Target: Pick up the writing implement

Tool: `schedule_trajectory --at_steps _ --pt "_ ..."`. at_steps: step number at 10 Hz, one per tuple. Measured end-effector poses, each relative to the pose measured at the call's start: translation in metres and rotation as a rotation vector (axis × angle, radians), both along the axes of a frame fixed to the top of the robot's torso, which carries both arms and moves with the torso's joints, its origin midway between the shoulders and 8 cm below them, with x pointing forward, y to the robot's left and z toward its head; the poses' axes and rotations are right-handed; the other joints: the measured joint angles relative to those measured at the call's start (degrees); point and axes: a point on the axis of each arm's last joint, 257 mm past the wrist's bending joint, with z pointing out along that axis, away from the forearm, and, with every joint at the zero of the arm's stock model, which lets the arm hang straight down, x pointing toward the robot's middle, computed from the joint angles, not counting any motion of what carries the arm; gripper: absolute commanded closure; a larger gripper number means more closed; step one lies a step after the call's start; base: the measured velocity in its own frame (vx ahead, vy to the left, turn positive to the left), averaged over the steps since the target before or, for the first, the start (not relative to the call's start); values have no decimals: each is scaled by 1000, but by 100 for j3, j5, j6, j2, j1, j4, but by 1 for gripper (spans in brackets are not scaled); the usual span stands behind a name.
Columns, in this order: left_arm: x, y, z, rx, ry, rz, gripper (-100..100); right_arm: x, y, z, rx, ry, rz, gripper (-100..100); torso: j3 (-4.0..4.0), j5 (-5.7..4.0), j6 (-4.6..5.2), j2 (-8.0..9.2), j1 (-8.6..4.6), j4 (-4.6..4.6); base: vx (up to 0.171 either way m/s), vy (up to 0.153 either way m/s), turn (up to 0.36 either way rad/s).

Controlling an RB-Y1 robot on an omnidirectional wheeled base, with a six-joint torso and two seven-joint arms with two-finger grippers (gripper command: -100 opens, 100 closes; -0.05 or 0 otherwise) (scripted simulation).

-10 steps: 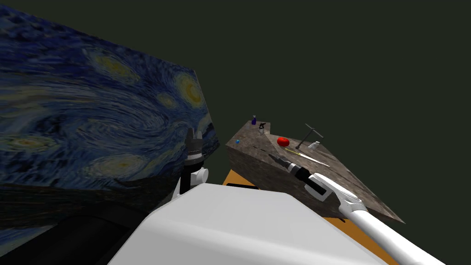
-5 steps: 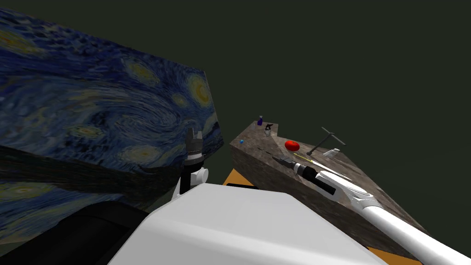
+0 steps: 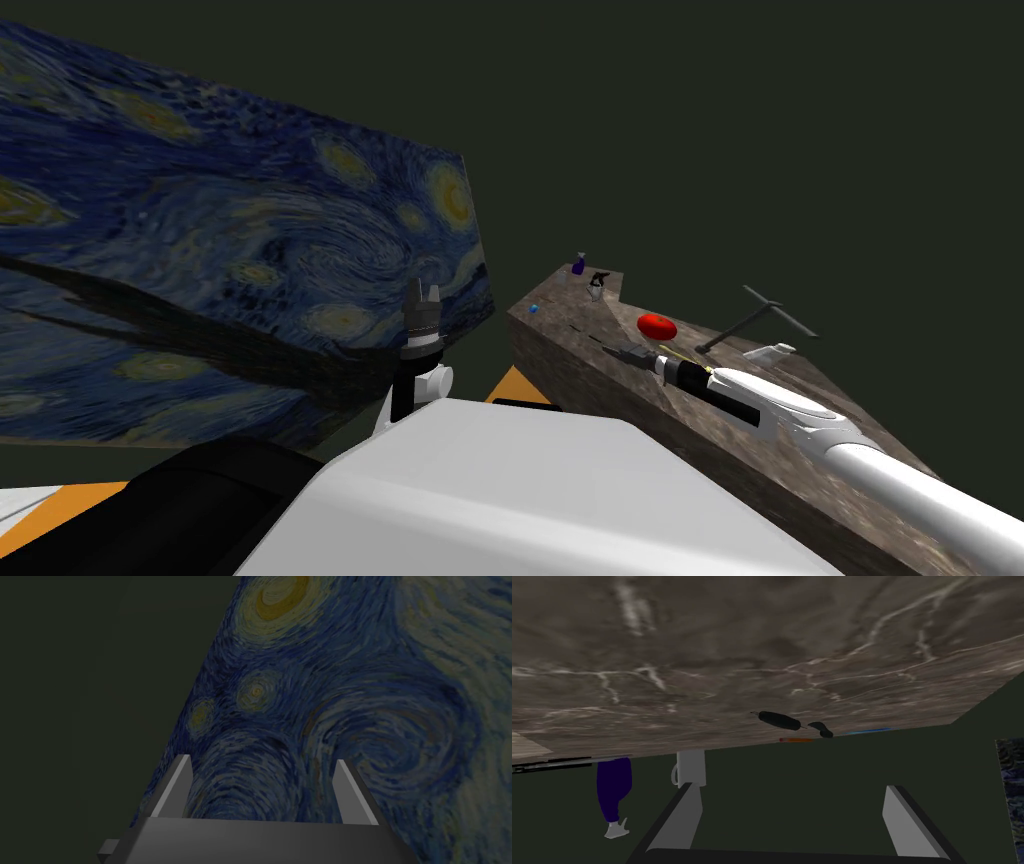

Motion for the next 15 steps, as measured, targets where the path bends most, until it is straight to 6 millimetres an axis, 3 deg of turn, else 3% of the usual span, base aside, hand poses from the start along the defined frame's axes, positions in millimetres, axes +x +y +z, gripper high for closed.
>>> schedule_trajectory --at_steps 4,11,14,15 --pt "0 0 0 0 0 0 0 -15 -34 -6 -113 74 49 -100 -3 1 -6 -5 6 -1 18 0 233" --pt "0 0 0 0 0 0 0 -68 -84 -15 -255 252 138 -100 -5 2 0 -8 11 -2 28 8 195" --pt "0 0 0 0 0 0 0 -95 -95 -18 -281 341 179 -100 -7 2 2 -12 14 -3 36 10 155" --pt "0 0 0 0 0 0 0 -96 -94 -18 -280 345 181 0 -3 1 5 -4 11 -1 0 0 0"
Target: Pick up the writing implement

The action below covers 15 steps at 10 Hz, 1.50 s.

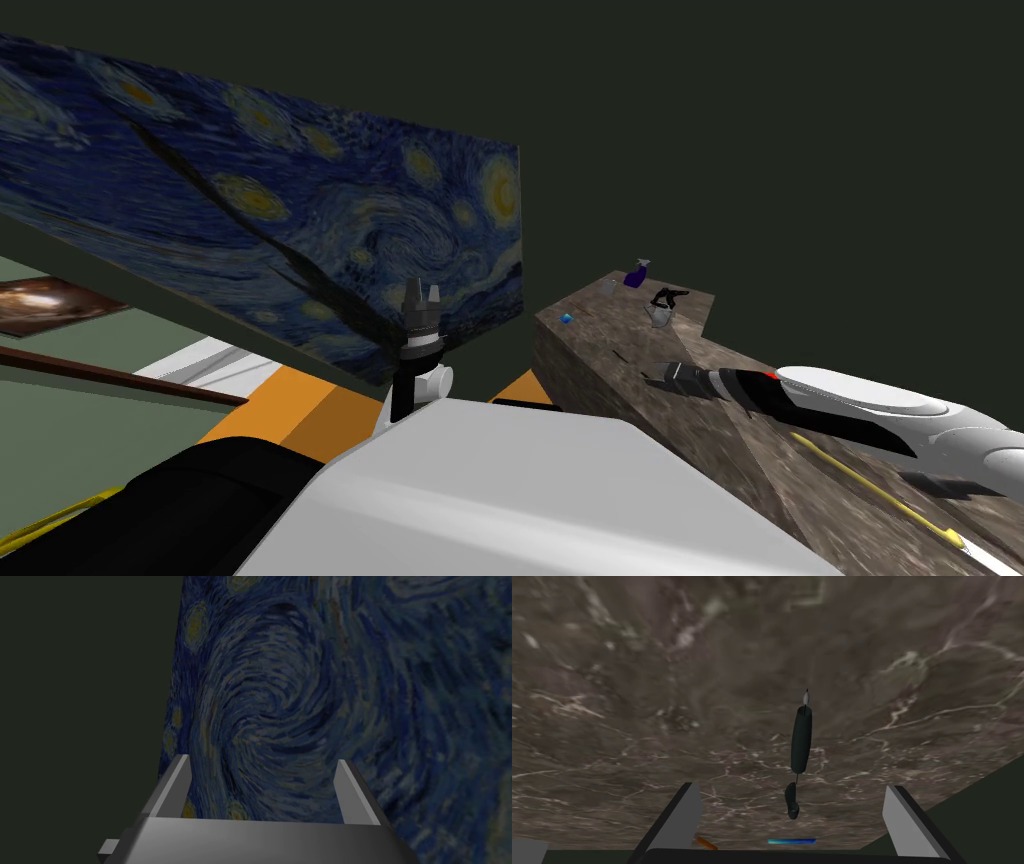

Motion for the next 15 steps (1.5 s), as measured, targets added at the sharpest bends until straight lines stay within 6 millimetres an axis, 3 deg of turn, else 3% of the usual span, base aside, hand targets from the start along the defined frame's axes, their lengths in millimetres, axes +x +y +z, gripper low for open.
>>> schedule_trajectory --at_steps 1,3,4,8,10,12,13,14,15 --pt "0 0 0 0 0 0 0 0 0 0 0 0 0 -100 4 0 0 7 -2 2 18 5 87" --pt "0 0 0 0 0 0 0 -3 0 -12 2 -3 -12 -100 1 -1 -1 2 0 1 21 9 42" --pt "0 0 0 0 0 0 0 -3 0 -12 1 -4 -12 100 4 0 0 6 -1 2 0 0 0" --pt "0 0 0 0 0 0 0 -3 2 -12 5 -3 -10 100 -4 -11 -2 -4 -26 -3 0 0 0" --pt "0 0 0 0 0 0 0 -3 2 -12 5 -3 -10 -100 -5 -12 -2 -6 -28 -3 -28 -45 53" --pt "0 0 0 0 0 0 0 -1 8 -8 36 -4 -13 -100 13 -22 -5 26 -70 4 -79 -83 94" --pt "0 0 0 0 0 0 0 -1 9 -7 39 -3 -13 0 8 -19 -1 15 -50 2 -6 -4 1" --pt "0 0 0 0 0 0 0 -1 9 -7 38 -3 -13 -100 0 -15 -2 2 -35 -1 13 25 95" --pt "0 0 0 0 0 0 0 -1 9 -13 37 -5 -20 -100 -6 -13 -6 -9 -23 -4 10 15 24"
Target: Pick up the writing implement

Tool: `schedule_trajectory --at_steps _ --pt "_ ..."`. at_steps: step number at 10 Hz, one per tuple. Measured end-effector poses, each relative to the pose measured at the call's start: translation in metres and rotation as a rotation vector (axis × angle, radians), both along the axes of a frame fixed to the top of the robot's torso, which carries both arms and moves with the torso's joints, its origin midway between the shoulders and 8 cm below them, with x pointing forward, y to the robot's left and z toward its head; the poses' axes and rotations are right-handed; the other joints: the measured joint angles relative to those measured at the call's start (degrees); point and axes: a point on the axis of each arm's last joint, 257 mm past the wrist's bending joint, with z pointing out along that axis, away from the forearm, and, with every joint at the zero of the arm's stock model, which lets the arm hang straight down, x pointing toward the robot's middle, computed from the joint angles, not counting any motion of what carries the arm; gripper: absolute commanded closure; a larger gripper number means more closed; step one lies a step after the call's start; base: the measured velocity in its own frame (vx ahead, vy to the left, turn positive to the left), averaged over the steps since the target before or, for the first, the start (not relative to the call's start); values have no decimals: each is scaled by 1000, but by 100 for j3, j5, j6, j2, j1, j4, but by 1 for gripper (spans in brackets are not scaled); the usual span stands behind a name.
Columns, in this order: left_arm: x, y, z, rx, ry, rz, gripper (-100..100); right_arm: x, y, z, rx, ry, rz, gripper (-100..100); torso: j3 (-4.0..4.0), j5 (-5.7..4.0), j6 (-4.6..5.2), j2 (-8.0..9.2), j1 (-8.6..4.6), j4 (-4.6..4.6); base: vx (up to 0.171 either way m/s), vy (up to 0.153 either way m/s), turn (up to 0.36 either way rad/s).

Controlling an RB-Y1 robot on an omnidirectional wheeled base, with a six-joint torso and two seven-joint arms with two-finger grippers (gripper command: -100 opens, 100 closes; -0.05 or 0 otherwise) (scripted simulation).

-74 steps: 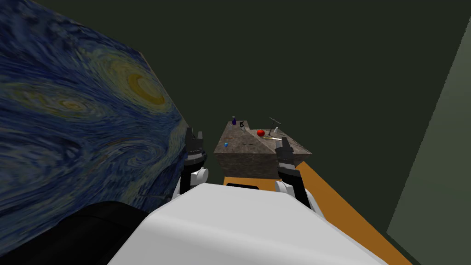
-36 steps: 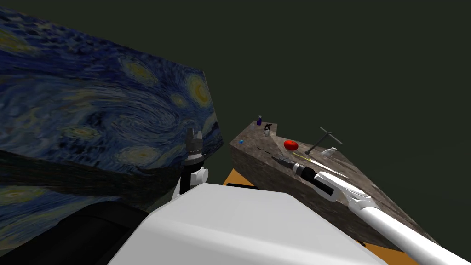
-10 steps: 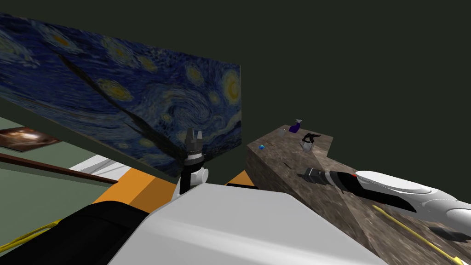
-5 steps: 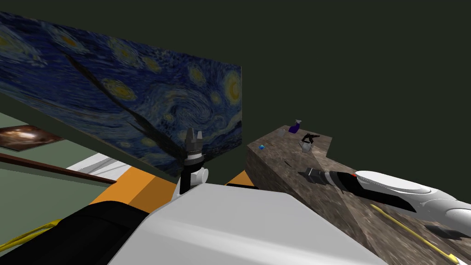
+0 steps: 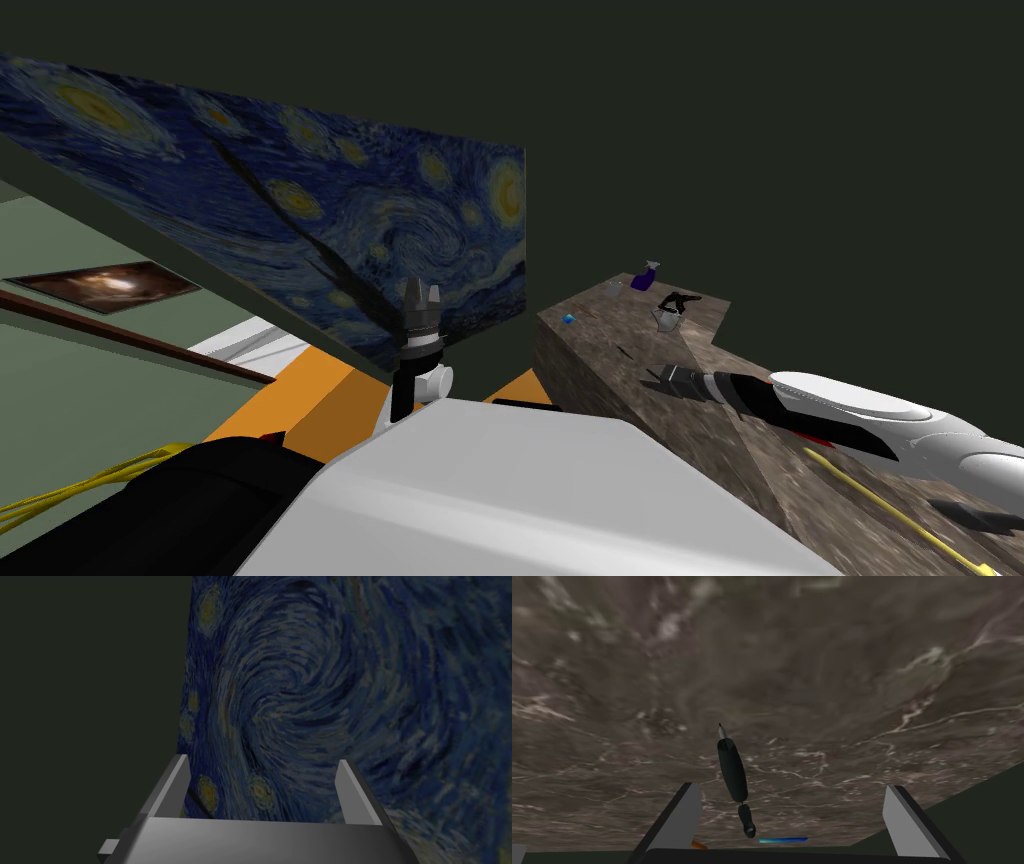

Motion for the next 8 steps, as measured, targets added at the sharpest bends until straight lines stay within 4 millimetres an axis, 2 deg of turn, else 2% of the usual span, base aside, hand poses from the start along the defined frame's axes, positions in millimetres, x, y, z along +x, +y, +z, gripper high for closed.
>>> schedule_trajectory --at_steps 1,5,6,7,8 --pt "0 0 0 0 0 0 0 0 0 -1 -2 -1 -1 100 -1 3 3 -2 0 0 0 0 0" --pt "0 0 0 0 0 0 0 0 -1 -1 -2 -1 -2 100 2 1 1 4 -2 1 1 -1 0" --pt "0 0 0 0 0 0 0 0 -1 -1 -2 -1 -2 0 2 1 1 4 -3 1 0 0 0" --pt "0 0 0 0 0 0 0 0 -1 -1 -2 -1 -2 100 2 1 1 4 -3 1 0 0 0" --pt "0 0 0 0 0 0 0 0 -1 -1 -2 -1 -2 0 2 1 1 4 -3 1 0 0 0"
